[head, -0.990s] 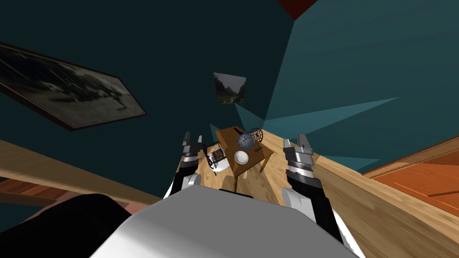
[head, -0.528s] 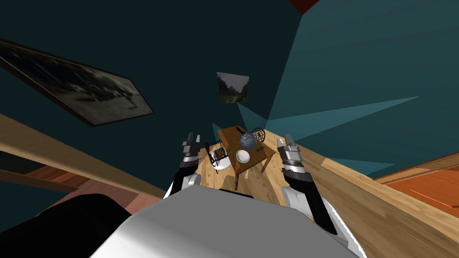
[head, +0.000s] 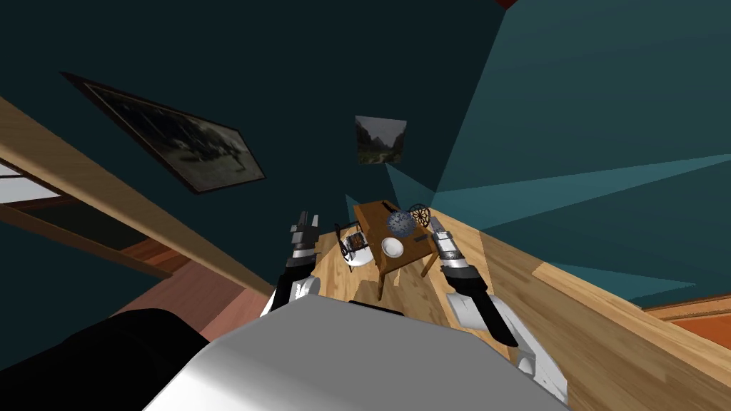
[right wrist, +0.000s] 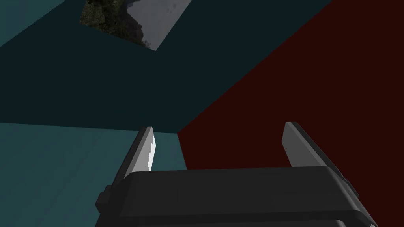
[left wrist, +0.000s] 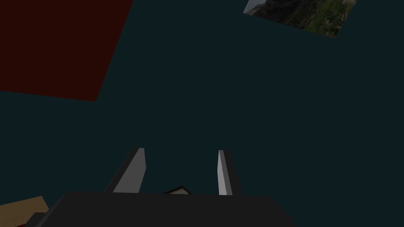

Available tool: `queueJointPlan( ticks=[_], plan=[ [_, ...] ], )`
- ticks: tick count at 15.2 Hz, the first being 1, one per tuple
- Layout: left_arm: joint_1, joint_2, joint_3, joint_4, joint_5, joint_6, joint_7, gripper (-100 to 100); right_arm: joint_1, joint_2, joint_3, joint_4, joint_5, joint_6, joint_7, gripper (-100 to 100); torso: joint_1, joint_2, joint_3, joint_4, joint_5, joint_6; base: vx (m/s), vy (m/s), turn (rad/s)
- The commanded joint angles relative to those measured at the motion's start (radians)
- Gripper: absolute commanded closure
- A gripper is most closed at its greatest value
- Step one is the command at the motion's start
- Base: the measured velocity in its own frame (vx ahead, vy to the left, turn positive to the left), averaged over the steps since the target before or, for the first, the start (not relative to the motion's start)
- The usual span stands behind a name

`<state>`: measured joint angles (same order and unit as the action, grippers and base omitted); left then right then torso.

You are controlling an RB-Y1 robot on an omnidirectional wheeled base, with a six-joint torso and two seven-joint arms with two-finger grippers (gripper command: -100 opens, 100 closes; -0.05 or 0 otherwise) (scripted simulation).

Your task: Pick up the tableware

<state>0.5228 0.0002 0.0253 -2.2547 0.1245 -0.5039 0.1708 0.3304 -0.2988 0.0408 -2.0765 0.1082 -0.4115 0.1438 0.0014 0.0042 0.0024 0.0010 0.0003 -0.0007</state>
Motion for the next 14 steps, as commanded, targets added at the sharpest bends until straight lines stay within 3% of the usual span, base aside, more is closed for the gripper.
queueJointPlan(
  ticks=[1, 2, 4, 7, 9, 14],
  plan=[
    [0.000, 0.000, 0.000, 0.000, 0.000, 0.000, 0.000, 0, -0.017, -0.024, 0.017, 0.043, 0.017, -0.003, 0.025, -100, 0.000, 0.000, 0.000, 0.000, 0.000, 0.000, -0.047, 0.027, 0.102],
    [0.000, 0.000, 0.000, 0.000, 0.000, 0.000, 0.000, 0, -0.035, -0.055, 0.034, 0.068, 0.035, 0.000, 0.048, -100, 0.000, -0.001, 0.000, 0.000, 0.000, 0.000, -0.048, 0.028, 0.134],
    [0.000, 0.000, 0.000, 0.000, 0.000, 0.000, 0.000, 0, -0.035, -0.055, 0.034, 0.082, 0.035, 0.000, 0.048, -100, 0.000, -0.001, -0.001, 0.000, 0.000, 0.000, -0.034, 0.025, 0.069],
    [0.000, 0.000, 0.000, 0.000, 0.000, 0.000, 0.000, 0, -0.071, -0.119, 0.071, 0.153, 0.077, 0.006, 0.097, -100, 0.000, -0.002, -0.001, -0.001, 0.000, 0.000, -0.030, 0.030, 0.118],
    [0.000, 0.000, 0.000, 0.000, 0.000, 0.000, 0.000, 0, -0.071, -0.119, 0.071, 0.167, 0.077, 0.006, 0.097, -100, 0.001, -0.002, -0.001, -0.001, 0.000, 0.000, -0.027, 0.037, 0.085],
    [0.000, 0.000, 0.000, 0.000, 0.000, 0.000, 0.000, 0, -0.122, -0.213, 0.131, 0.284, 0.147, 0.017, 0.173, -100, 0.002, -0.003, -0.002, -0.001, 0.001, 0.000, -0.019, 0.061, 0.133]
  ],
)
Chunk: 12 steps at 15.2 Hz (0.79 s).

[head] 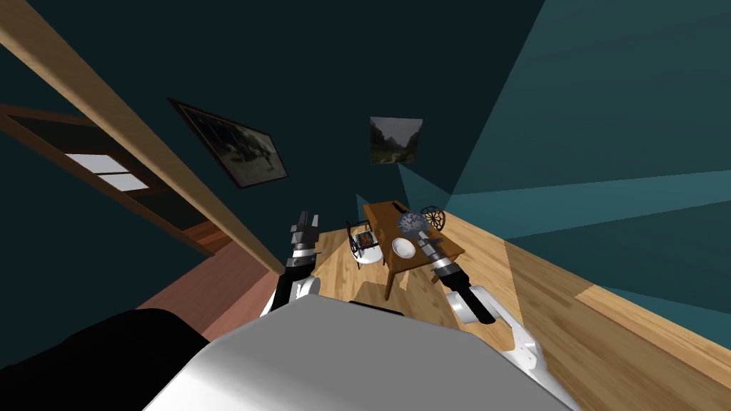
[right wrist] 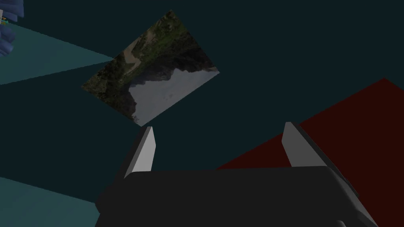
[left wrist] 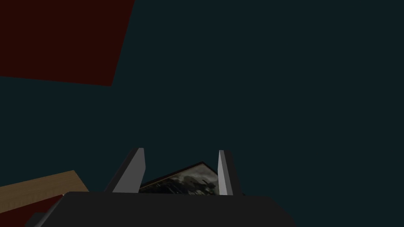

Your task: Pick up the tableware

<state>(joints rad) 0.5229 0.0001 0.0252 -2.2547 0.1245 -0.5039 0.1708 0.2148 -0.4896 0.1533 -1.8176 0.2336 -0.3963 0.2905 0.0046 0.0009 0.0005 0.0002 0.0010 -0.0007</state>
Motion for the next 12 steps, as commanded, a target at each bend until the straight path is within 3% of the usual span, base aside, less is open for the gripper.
queueJointPlan(
  ticks=[1, 6, 8, 12],
  plan=[
    [0.000, 0.000, 0.000, 0.000, 0.000, 0.000, 0.000, 0, -0.007, -0.022, 0.018, 0.050, 0.022, 0.002, 0.026, -100, 0.000, 0.000, 0.000, 0.000, 0.000, 0.000, -0.015, 0.080, 0.142],
    [0.000, 0.000, 0.000, 0.000, 0.000, 0.000, 0.000, 0, -0.054, -0.114, 0.080, 0.183, 0.101, 0.016, 0.104, -100, 0.001, 0.000, 0.000, 0.000, 0.000, 0.000, -0.005, 0.089, 0.137],
    [0.000, 0.000, 0.000, 0.000, 0.000, 0.000, 0.000, 0, -0.054, -0.114, 0.080, 0.205, 0.101, 0.016, 0.104, -100, 0.002, -0.002, -0.001, 0.000, 0.001, 0.000, 0.019, 0.090, 0.097],
    [0.000, 0.000, 0.000, 0.000, 0.000, 0.000, 0.000, 0, -0.081, -0.173, 0.122, 0.290, 0.157, 0.026, 0.155, -100, 0.000, -0.001, -0.001, 0.000, 0.000, 0.001, 0.013, 0.079, 0.103]
  ],
)
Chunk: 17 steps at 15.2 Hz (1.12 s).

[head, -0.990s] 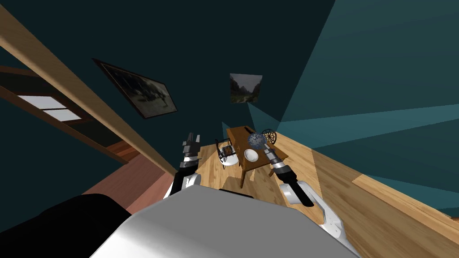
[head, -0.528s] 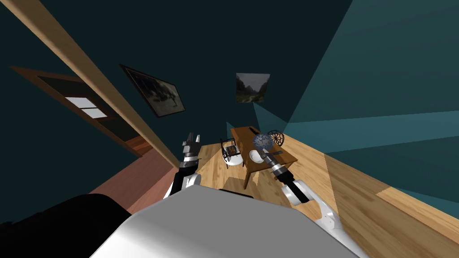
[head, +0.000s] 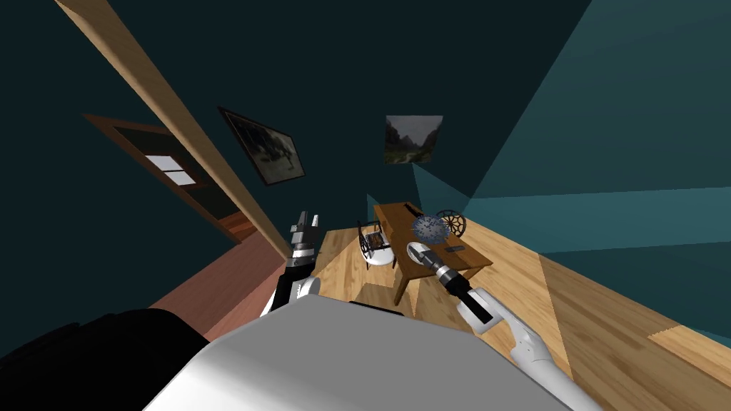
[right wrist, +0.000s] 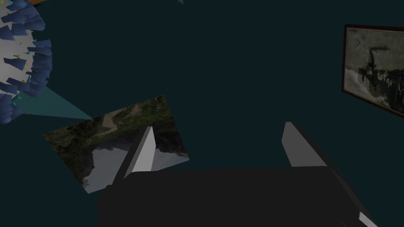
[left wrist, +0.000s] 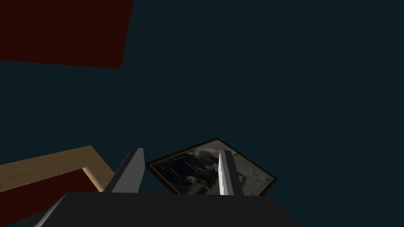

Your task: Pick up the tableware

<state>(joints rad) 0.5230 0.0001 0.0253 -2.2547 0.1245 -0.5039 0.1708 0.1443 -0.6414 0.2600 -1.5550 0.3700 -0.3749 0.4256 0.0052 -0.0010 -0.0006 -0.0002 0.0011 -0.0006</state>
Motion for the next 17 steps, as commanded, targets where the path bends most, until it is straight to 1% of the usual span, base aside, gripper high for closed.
queueJointPlan(
  ticks=[1, 2, 3, 4, 5, 6, 7, 8, 9, 10, 11, 12, 13, 14, 15, 16, 17],
  plan=[
    [0.000, 0.000, 0.000, 0.000, 0.000, 0.000, 0.000, 0, -0.011, -0.021, 0.016, 0.050, 0.021, 0.005, 0.020, -100, 0.000, 0.000, 0.000, 0.000, 0.000, 0.000, 0.026, 0.091, 0.134],
    [0.000, 0.000, 0.000, 0.000, 0.000, 0.000, 0.000, 0, -0.011, -0.021, 0.016, 0.050, 0.021, 0.005, 0.020, -100, 0.000, 0.000, 0.000, 0.000, 0.000, 0.000, 0.019, 0.061, 0.023],
    [0.000, 0.000, 0.000, 0.000, 0.000, 0.000, 0.000, 0, -0.023, -0.049, 0.036, 0.078, 0.049, 0.011, 0.044, -100, 0.000, 0.000, 0.000, 0.000, 0.000, 0.001, 0.032, 0.083, 0.107],
    [0.000, 0.000, 0.000, 0.000, 0.000, 0.000, 0.000, 0, -0.023, -0.049, 0.036, 0.096, 0.049, 0.011, 0.044, -100, 0.000, 0.000, 0.000, 0.000, 0.000, 0.000, 0.036, 0.091, 0.116],
    [0.000, 0.000, 0.000, 0.000, 0.000, 0.000, 0.000, 0, -0.023, -0.049, 0.036, 0.105, 0.049, 0.011, 0.044, -100, 0.000, -0.001, 0.000, 0.000, 0.000, 0.000, 0.028, 0.064, 0.037],
    [0.000, 0.000, 0.000, 0.000, 0.000, 0.000, 0.000, 0, -0.034, -0.077, 0.057, 0.138, 0.078, 0.017, 0.069, -100, 0.000, -0.001, 0.000, 0.000, 0.000, 0.001, 0.044, 0.085, 0.101],
    [0.000, 0.000, 0.000, 0.000, 0.000, 0.000, 0.000, 0, -0.034, -0.077, 0.057, 0.154, 0.078, 0.017, 0.069, -100, 0.000, -0.001, -0.001, 0.000, 0.000, 0.000, 0.045, 0.097, 0.111],
    [0.000, 0.000, 0.000, 0.000, 0.000, 0.000, 0.000, 0, -0.034, -0.077, 0.057, 0.159, 0.078, 0.017, 0.069, -100, 0.001, -0.001, -0.001, 0.000, 0.000, 0.000, 0.026, 0.072, 0.042],
    [0.000, 0.000, 0.000, 0.000, 0.000, 0.000, 0.000, 0, -0.043, -0.104, 0.078, 0.198, 0.108, 0.023, 0.092, -100, 0.000, -0.001, -0.001, 0.000, 0.000, 0.001, 0.047, 0.093, 0.112],
    [0.000, 0.000, 0.000, 0.000, 0.000, 0.000, 0.000, 0, -0.043, -0.104, 0.078, 0.214, 0.108, 0.023, 0.092, -100, 0.001, -0.001, -0.001, 0.000, 0.000, 0.000, 0.049, 0.097, 0.115],
    [0.000, 0.000, 0.000, 0.000, 0.000, 0.000, 0.000, 0, -0.052, -0.129, 0.099, 0.247, 0.137, 0.030, 0.115, -100, 0.001, -0.001, -0.001, 0.000, 0.000, 0.001, 0.056, 0.120, 0.132],
    [0.000, 0.000, 0.000, 0.000, 0.000, 0.000, 0.000, 0, -0.052, -0.129, 0.099, 0.269, 0.137, 0.030, 0.115, -100, 0.002, -0.002, -0.001, 0.000, 0.001, 0.000, 0.058, 0.123, 0.104],
    [0.000, 0.000, 0.000, 0.000, 0.000, 0.000, 0.000, 0, -0.052, -0.129, 0.099, 0.269, 0.137, 0.030, 0.115, -100, 0.003, -0.002, -0.001, 0.000, 0.001, 0.001, 0.040, 0.083, 0.024],
    [0.000, 0.000, 0.000, 0.000, 0.000, 0.000, 0.000, 0, -0.059, -0.154, 0.119, 0.303, 0.166, 0.036, 0.137, -100, 0.002, -0.001, -0.001, 0.000, 0.001, 0.001, 0.049, 0.093, 0.100],
    [0.000, 0.000, 0.000, 0.000, 0.000, 0.000, 0.000, 0, -0.059, -0.154, 0.119, 0.320, 0.166, 0.036, 0.137, -100, 0.002, -0.002, -0.001, 0.000, 0.000, 0.000, 0.060, 0.099, 0.104],
    [0.000, 0.000, 0.000, 0.000, 0.000, 0.000, 0.000, 0, -0.059, -0.154, 0.119, 0.323, 0.166, 0.036, 0.137, -100, 0.002, -0.002, -0.001, 0.000, 0.001, 0.000, 0.052, 0.074, 0.031],
    [0.000, 0.000, 0.000, 0.000, 0.000, 0.000, 0.000, 0, -0.064, -0.177, 0.139, 0.348, 0.195, 0.043, 0.158, -100, 0.001, -0.002, -0.001, 0.000, 0.000, 0.001, 0.067, 0.093, 0.087]
  ],
)
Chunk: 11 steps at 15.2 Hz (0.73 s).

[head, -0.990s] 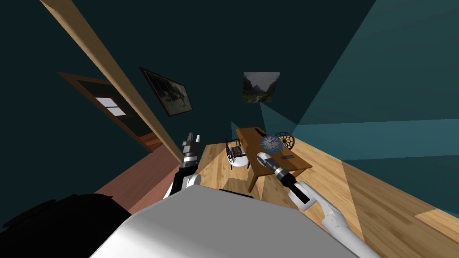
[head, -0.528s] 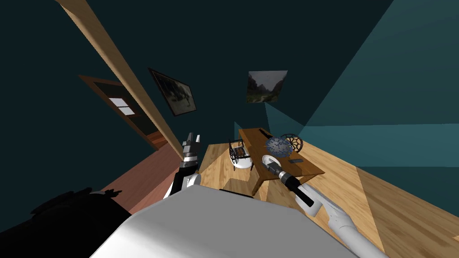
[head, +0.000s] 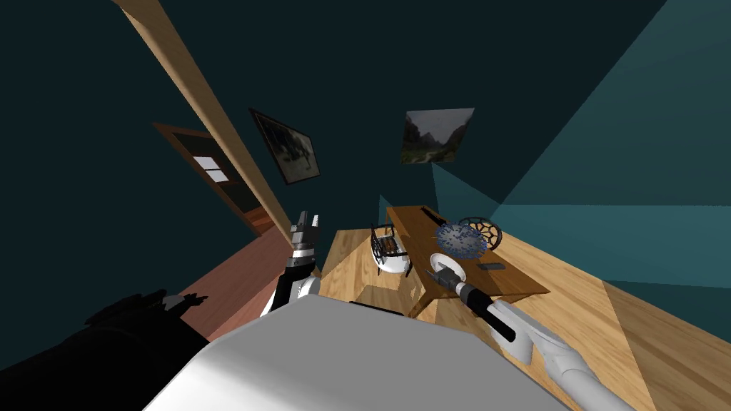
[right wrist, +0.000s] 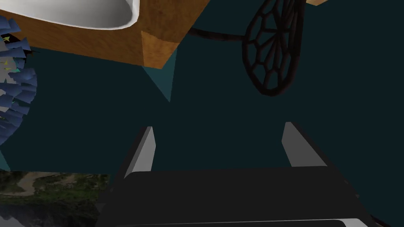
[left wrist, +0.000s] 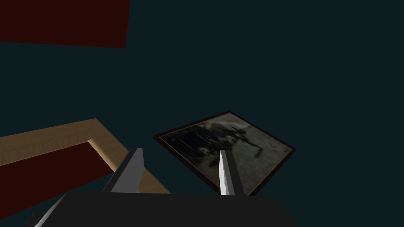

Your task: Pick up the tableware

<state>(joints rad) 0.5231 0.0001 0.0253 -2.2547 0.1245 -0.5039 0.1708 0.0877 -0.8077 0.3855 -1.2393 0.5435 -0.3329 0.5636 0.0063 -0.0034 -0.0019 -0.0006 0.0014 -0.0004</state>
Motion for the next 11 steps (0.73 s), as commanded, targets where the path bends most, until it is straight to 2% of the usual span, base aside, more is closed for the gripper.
queueJointPlan(
  ticks=[1, 2, 3, 8, 11],
  plan=[
    [0.000, 0.000, 0.000, 0.000, 0.000, 0.000, 0.000, 0, -0.008, -0.011, 0.013, 0.050, 0.022, 0.001, 0.020, -100, 0.000, 0.000, 0.000, 0.000, 0.000, 0.000, 0.072, 0.094, 0.094],
    [0.000, 0.000, 0.000, 0.000, 0.000, 0.000, 0.000, 0, -0.012, -0.033, 0.032, 0.086, 0.050, 0.007, 0.041, -100, 0.000, 0.000, 0.000, 0.000, 0.000, 0.000, 0.083, 0.108, 0.120],
    [0.000, 0.000, 0.000, 0.000, 0.000, 0.000, 0.000, 0, -0.012, -0.033, 0.032, 0.107, 0.050, 0.007, 0.041, -100, 0.001, -0.001, -0.001, 0.000, 0.000, 0.000, 0.084, 0.103, 0.090],
    [0.000, 0.000, 0.000, 0.000, 0.000, 0.000, 0.000, 0, -0.018, -0.092, 0.086, 0.250, 0.131, 0.027, 0.095, -100, 0.002, -0.002, -0.001, 0.000, 0.001, 0.000, 0.098, 0.120, 0.095],
    [0.000, 0.000, 0.000, 0.000, 0.000, 0.000, 0.000, 0, -0.018, -0.092, 0.086, 0.262, 0.131, 0.027, 0.095, -100, 0.001, -0.001, -0.001, 0.000, 0.000, 0.001, 0.072, 0.079, 0.020]
  ],
)
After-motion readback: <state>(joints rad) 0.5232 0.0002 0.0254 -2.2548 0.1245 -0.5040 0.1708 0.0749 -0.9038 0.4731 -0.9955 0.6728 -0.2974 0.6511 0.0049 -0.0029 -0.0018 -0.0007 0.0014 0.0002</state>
